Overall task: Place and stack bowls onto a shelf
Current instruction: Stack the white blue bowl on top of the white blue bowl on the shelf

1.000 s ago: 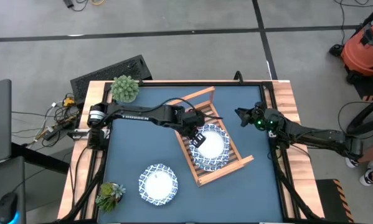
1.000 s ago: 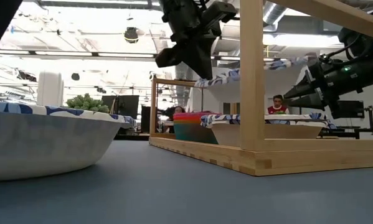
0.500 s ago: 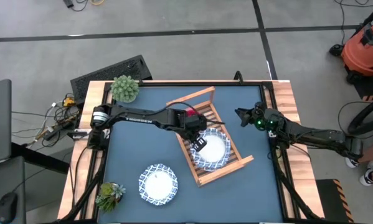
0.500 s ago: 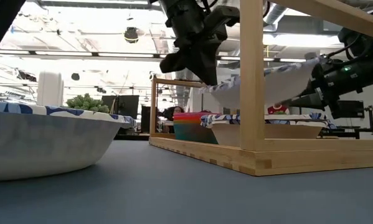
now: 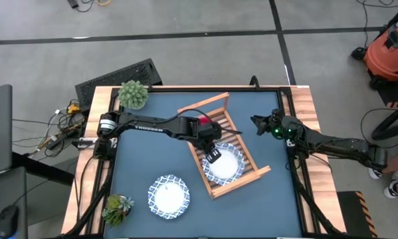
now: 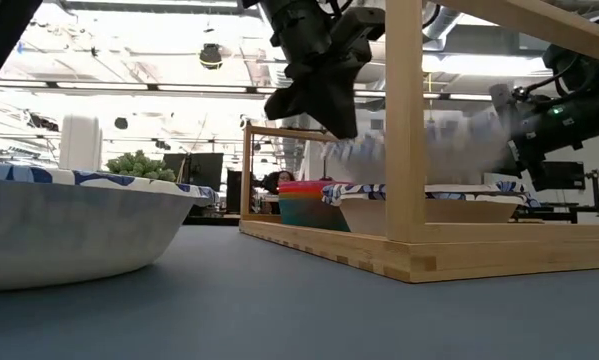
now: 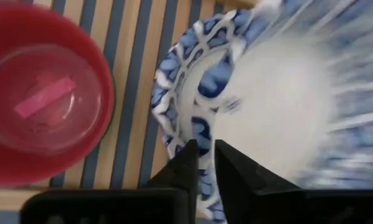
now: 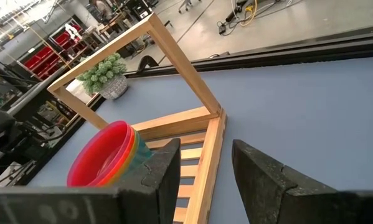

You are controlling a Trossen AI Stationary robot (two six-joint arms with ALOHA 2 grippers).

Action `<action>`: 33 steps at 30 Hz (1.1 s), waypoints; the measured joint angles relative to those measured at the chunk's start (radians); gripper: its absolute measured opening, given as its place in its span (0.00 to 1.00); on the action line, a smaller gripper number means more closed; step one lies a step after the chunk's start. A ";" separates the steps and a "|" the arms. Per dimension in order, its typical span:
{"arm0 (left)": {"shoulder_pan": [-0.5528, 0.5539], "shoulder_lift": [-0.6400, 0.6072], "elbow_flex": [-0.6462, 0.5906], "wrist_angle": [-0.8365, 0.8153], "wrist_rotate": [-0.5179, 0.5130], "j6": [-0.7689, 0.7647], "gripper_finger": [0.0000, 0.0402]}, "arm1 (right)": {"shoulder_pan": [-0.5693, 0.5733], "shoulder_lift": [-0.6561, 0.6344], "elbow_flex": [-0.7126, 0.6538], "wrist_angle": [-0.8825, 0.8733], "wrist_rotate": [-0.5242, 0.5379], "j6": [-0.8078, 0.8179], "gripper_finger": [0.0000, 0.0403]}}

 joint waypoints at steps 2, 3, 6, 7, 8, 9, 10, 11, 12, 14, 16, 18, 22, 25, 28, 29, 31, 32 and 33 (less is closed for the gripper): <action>0.000 0.000 0.000 0.024 -0.001 0.004 0.13 | 0.000 0.000 0.000 0.000 0.000 0.000 0.42; 0.000 0.000 0.000 0.031 -0.001 0.006 0.16 | 0.000 0.000 0.000 0.000 0.000 0.000 0.42; -0.002 0.000 0.000 0.046 -0.009 0.031 0.23 | 0.000 0.000 0.000 0.000 0.000 -0.003 0.42; -0.001 0.000 0.000 0.049 -0.018 0.032 0.26 | 0.000 0.000 0.000 0.000 0.000 -0.005 0.42; -0.001 0.000 0.000 0.049 -0.027 0.031 0.28 | 0.000 0.000 0.000 0.000 0.000 -0.007 0.42; 0.000 0.000 0.000 0.049 -0.035 0.026 0.31 | 0.000 0.000 0.000 0.000 0.000 -0.008 0.42; 0.003 0.000 0.000 0.048 -0.038 0.022 0.32 | 0.000 0.000 0.000 -0.001 0.000 -0.008 0.42; 0.007 -0.001 0.000 0.045 -0.039 0.021 0.34 | 0.000 0.000 0.000 -0.001 0.000 -0.008 0.42; 0.013 -0.004 0.000 0.036 -0.039 0.022 0.35 | 0.000 0.000 0.000 -0.002 0.000 -0.008 0.42; 0.024 -0.007 0.025 -0.024 -0.030 0.036 0.37 | 0.000 0.000 0.000 -0.004 0.000 -0.008 0.42; 0.032 -0.008 0.075 -0.128 -0.004 0.066 0.37 | 0.000 0.000 0.000 -0.010 -0.001 -0.008 0.42; 0.036 -0.010 0.127 -0.269 0.008 0.104 0.37 | 0.000 0.000 0.000 -0.014 -0.001 -0.008 0.42; 0.017 -0.012 0.210 -0.535 -0.042 0.171 0.38 | 0.000 0.000 0.000 -0.019 -0.001 -0.009 0.42; -0.005 -0.036 0.234 -0.649 -0.064 0.161 0.38 | 0.000 0.000 0.000 -0.028 -0.001 -0.009 0.42; -0.030 -0.106 0.230 -0.685 -0.063 0.114 0.38 | 0.000 0.000 0.000 -0.034 -0.001 -0.009 0.42; -0.037 -0.133 0.229 -0.699 -0.066 0.095 0.38 | 0.000 0.000 0.000 -0.037 -0.003 -0.009 0.42; -0.055 -0.187 0.229 -0.738 -0.092 0.054 0.38 | 0.000 0.000 0.000 -0.043 -0.003 -0.009 0.42; -0.066 -0.215 0.229 -0.764 -0.112 0.028 0.38 | 0.000 0.000 0.000 -0.045 -0.003 -0.009 0.42; -0.077 -0.243 0.229 -0.792 -0.139 -0.001 0.38 | 0.000 0.000 0.000 -0.050 -0.003 -0.010 0.42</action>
